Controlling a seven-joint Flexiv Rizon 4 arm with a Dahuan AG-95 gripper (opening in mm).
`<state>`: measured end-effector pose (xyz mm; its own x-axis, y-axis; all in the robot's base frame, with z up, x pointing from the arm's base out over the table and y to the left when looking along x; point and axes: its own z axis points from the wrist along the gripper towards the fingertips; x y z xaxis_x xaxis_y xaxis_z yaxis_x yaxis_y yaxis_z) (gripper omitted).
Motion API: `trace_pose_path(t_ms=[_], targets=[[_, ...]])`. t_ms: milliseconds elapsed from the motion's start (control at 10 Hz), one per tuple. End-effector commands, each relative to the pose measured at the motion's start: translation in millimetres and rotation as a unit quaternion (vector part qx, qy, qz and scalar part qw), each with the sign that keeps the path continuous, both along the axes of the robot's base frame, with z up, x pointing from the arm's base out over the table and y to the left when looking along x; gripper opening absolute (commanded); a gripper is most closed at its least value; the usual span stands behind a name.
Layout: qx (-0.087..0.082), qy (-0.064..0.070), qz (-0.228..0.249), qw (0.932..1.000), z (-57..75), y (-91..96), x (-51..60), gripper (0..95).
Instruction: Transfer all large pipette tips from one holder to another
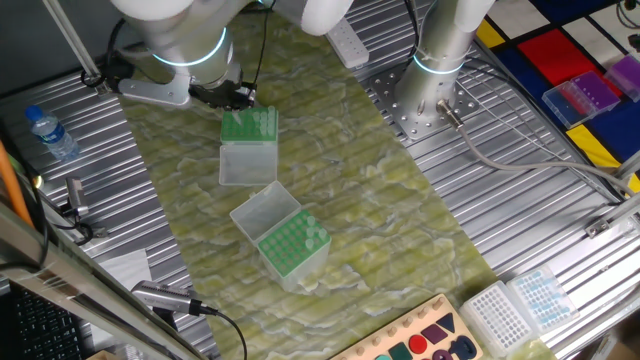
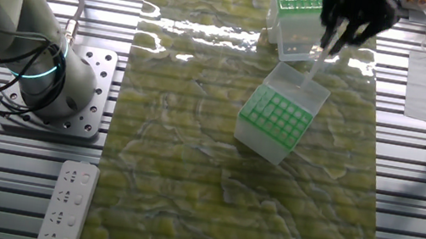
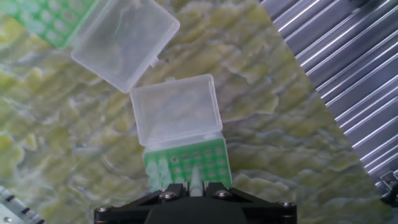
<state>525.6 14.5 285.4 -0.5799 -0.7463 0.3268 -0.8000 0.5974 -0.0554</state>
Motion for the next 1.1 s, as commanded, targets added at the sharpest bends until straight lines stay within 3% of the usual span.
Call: trace_pose_path(t_ms=[100, 400, 1100], targets=[[0.017, -0.003, -0.020, 0.9996, -0.6, 0.1, -2.4, 0.0], [0.027, -0.002, -0.025, 0.9993, -4.2, -2.4, -11.7, 0.0], [0.029, -0.002, -0.023, 0.9993, -7.9, -4.9, -24.6, 0.0]])
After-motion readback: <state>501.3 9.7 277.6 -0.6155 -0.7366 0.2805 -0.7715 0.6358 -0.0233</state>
